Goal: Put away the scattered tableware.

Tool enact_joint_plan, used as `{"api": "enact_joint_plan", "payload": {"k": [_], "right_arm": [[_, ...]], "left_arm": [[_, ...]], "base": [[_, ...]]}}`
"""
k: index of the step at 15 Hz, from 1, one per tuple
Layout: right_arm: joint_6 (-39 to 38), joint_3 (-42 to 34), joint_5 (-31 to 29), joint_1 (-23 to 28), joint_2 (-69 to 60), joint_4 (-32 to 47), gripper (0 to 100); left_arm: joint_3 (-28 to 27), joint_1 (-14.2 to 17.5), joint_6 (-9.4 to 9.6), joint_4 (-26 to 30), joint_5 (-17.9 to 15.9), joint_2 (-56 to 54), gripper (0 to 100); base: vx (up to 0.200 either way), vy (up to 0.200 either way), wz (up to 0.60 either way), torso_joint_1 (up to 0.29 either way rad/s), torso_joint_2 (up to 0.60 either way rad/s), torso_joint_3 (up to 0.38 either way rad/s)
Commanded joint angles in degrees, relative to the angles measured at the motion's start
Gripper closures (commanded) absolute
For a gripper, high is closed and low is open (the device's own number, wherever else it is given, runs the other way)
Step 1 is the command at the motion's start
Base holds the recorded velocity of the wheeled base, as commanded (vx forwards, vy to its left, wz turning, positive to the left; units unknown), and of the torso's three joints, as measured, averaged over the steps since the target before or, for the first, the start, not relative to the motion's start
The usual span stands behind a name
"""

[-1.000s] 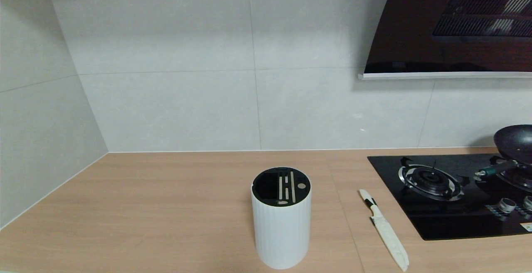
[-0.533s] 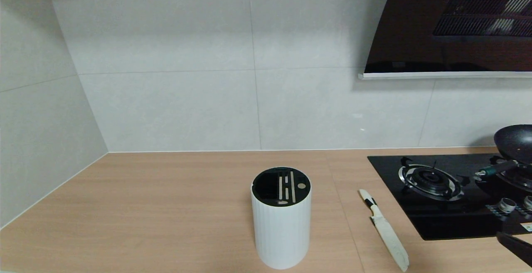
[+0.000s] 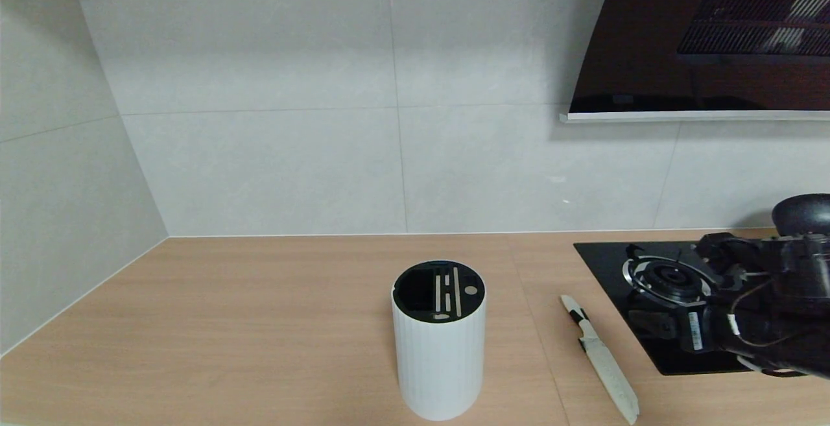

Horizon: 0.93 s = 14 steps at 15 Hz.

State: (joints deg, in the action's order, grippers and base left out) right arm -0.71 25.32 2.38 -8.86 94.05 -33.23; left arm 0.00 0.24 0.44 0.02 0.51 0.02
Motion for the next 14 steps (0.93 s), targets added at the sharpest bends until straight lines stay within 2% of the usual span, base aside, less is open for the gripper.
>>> {"api": "enact_joint_plan", "payload": {"k": [1, 5, 10, 14], "right_arm": [[-0.1, 3.2, -1.8, -0.5, 19.9, -8.2, 0], [0.0, 5.9, -1.8, -0.5, 29.3, -14.7, 0], [0.0, 9.6, -1.8, -1.7, 35.3, -14.9, 0], [0.0, 9.6, -1.9, -1.9, 38.8, -19.8, 0]], "left_arm": [[0.0, 0.0, 0.0, 0.0, 0.0, 0.0, 0], [0.0, 0.0, 0.0, 0.0, 0.0, 0.0, 0], [0.0, 0.0, 0.0, 0.0, 0.0, 0.0, 0], [0.0, 0.0, 0.0, 0.0, 0.0, 0.0, 0]], "base": [[0.0, 0.0, 0.0, 0.0, 0.0, 0.0], [0.0, 0.0, 0.0, 0.0, 0.0, 0.0], [0.0, 0.0, 0.0, 0.0, 0.0, 0.0], [0.0, 0.0, 0.0, 0.0, 0.0, 0.0]]}}
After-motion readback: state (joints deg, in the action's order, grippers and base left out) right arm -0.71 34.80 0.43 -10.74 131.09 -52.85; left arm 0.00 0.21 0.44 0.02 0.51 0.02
